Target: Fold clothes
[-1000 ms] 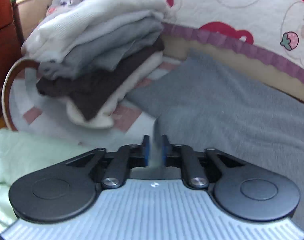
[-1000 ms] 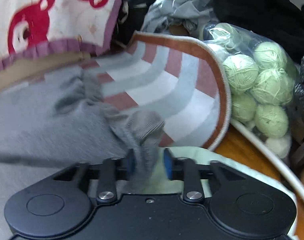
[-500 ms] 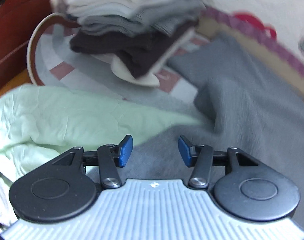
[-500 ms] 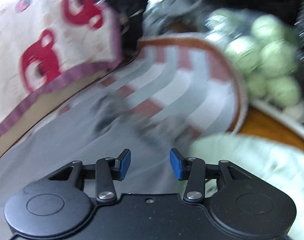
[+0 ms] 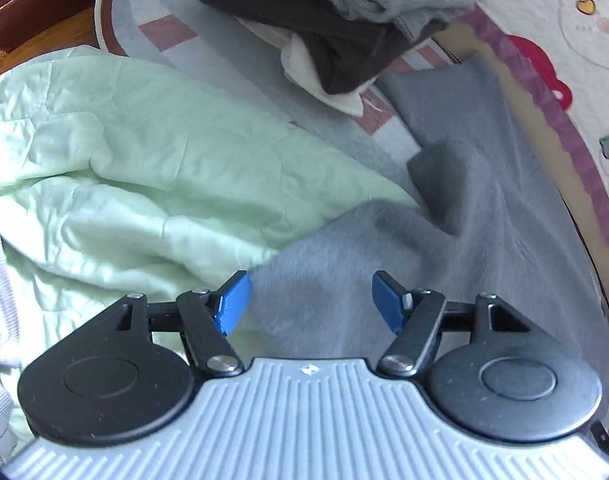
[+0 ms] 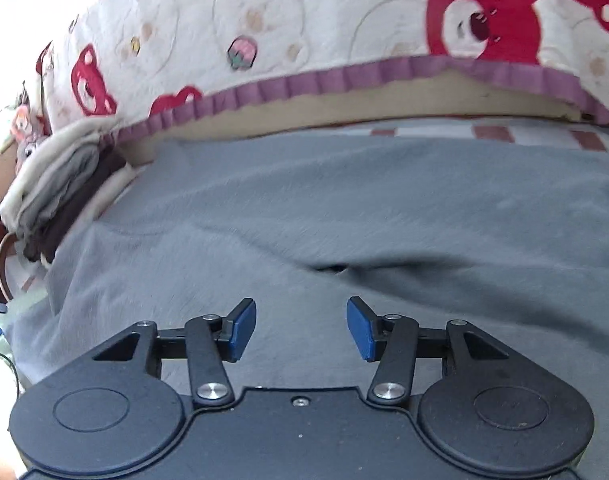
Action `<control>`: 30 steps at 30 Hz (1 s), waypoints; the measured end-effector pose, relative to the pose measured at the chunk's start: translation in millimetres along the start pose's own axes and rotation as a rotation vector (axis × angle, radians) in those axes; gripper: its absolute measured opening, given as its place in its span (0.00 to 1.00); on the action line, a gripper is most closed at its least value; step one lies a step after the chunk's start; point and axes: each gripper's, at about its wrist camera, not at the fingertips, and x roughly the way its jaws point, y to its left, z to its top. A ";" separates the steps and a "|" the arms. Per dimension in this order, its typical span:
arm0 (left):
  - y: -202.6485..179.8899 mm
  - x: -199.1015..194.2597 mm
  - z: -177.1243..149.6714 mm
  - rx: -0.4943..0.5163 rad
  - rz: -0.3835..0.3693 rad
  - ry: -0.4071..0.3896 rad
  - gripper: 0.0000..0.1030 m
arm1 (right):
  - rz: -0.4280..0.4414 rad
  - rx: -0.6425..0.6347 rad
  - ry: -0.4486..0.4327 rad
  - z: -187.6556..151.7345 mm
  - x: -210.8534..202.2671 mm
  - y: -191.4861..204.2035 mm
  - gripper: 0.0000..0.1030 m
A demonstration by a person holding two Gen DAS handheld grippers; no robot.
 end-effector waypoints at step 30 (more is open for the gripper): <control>-46.5 -4.5 -13.3 0.218 0.023 -0.153 0.04 | -0.274 0.294 -0.072 -32.8 -66.0 -118.8 0.54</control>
